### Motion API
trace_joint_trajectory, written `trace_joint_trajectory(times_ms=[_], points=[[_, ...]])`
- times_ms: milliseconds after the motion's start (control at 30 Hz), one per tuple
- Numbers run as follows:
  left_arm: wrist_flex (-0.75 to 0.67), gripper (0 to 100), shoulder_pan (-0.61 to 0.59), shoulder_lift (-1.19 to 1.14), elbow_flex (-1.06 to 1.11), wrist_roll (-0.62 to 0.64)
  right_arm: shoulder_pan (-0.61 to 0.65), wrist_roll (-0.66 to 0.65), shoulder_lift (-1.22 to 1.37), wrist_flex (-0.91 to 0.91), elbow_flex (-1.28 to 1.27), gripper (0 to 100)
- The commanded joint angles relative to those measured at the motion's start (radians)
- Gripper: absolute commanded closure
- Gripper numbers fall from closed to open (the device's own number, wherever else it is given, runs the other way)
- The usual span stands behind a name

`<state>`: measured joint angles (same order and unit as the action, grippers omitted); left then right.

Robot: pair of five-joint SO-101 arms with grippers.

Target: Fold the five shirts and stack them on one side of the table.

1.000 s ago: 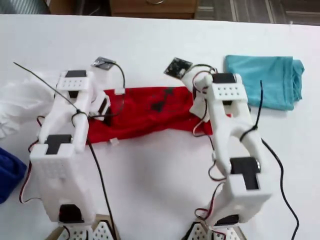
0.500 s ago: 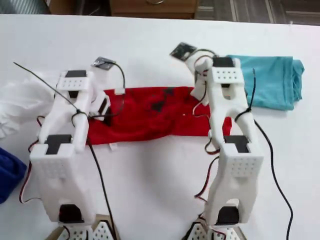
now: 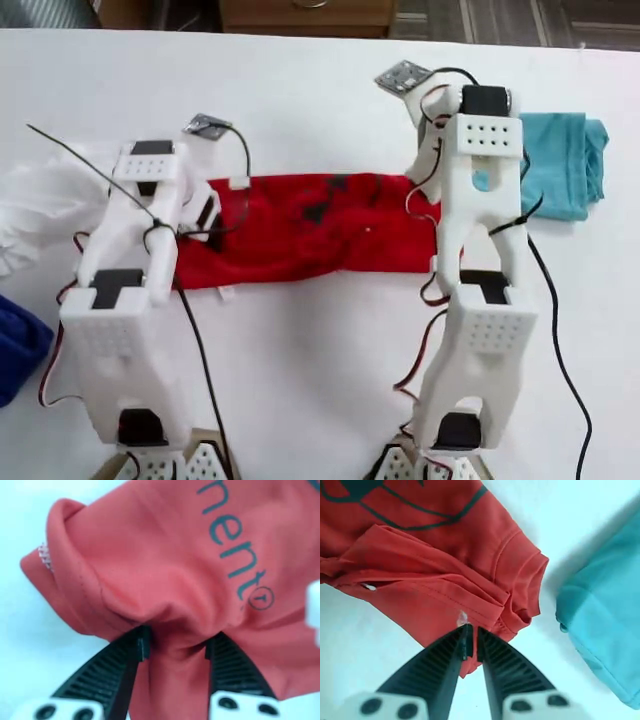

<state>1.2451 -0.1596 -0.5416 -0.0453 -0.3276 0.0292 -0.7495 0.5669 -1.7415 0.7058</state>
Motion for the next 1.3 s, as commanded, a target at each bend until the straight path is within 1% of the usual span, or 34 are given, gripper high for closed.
trace_joint_trajectory(times_ms=[0,133,267,333,467,667,800,967,1100,1267], points=[[-0.028,80,0.015,-0.005,-0.007,-0.002,0.05,0.011,-0.044,-0.025,-0.031,97.8],[-0.028,80,0.015,-0.005,-0.007,-0.003,0.114,0.063,-0.151,-0.016,-0.209,97.8],[-0.028,80,0.015,-0.008,-0.012,-0.005,0.183,0.098,-0.239,0.096,-0.358,97.8],[-0.023,80,0.015,-0.011,-0.022,-0.005,0.211,0.143,-0.251,0.157,-0.423,97.8],[-0.023,80,0.015,-0.011,-0.022,-0.005,0.255,0.173,-0.248,0.222,-0.505,97.8],[-0.023,80,0.015,-0.011,-0.022,-0.005,0.262,0.219,-0.237,0.329,-0.522,97.8],[-0.023,80,0.015,-0.011,-0.022,-0.005,0.255,0.249,-0.166,0.38,-0.52,97.8],[-0.021,80,0.015,-0.011,-0.021,-0.003,0.255,0.255,-0.096,0.418,-0.514,97.8],[-0.021,80,0.015,-0.011,-0.021,0.0,0.251,0.256,-0.13,0.389,-0.486,97.8],[-0.02,80,0.015,-0.008,-0.025,0.0,0.176,0.256,-0.303,0.314,-0.442,97.8]])
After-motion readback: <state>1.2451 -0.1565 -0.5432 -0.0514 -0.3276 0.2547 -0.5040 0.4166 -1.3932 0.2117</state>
